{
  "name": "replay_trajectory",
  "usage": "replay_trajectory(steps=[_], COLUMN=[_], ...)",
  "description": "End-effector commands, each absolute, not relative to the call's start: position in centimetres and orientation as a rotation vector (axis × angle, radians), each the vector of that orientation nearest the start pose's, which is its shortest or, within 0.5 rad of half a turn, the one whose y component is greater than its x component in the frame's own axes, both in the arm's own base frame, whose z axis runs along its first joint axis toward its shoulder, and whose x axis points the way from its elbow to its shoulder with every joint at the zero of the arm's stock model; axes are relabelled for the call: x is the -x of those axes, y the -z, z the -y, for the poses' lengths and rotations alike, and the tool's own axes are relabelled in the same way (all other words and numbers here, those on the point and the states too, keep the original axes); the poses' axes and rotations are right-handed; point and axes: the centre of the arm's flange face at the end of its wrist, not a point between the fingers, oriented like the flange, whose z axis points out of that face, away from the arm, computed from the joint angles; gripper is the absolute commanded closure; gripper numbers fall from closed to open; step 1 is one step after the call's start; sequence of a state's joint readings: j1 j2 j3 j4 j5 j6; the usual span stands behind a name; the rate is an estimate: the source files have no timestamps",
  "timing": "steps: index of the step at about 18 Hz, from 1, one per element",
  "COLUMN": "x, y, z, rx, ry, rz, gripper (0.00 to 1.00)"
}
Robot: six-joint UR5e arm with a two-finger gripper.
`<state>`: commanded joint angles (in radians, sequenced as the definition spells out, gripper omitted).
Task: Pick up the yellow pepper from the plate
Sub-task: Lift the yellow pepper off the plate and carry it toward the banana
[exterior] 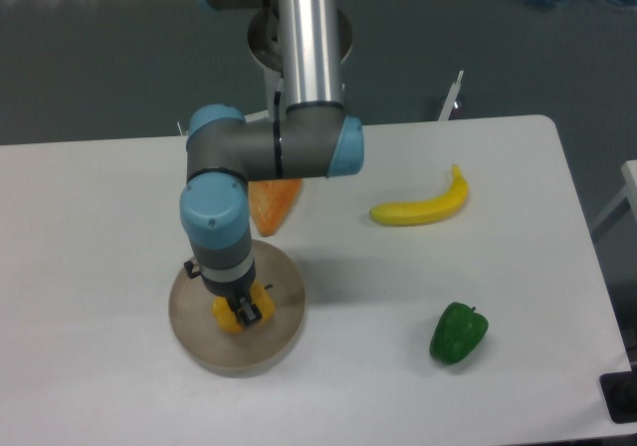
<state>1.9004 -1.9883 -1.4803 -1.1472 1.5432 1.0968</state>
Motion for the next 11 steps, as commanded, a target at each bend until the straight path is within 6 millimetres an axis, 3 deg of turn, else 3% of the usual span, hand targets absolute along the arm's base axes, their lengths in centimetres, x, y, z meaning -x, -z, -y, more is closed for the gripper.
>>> replay_trajectory(steps=[2,5,8,11], x=[10.6,15.9,20.4,23.9], y=[-36.2,-39.6,-41.7,-41.9], z=[-65.3,-63.4,-61.4,-59.9], rx=[2.835,2.881,2.894,2.915], ry=[-0.091,-0.092,-0.120,-0.116], rz=[-1.091,-0.977,-0.907,-0.882], gripper=[0.87,0.89,0.91,0.91])
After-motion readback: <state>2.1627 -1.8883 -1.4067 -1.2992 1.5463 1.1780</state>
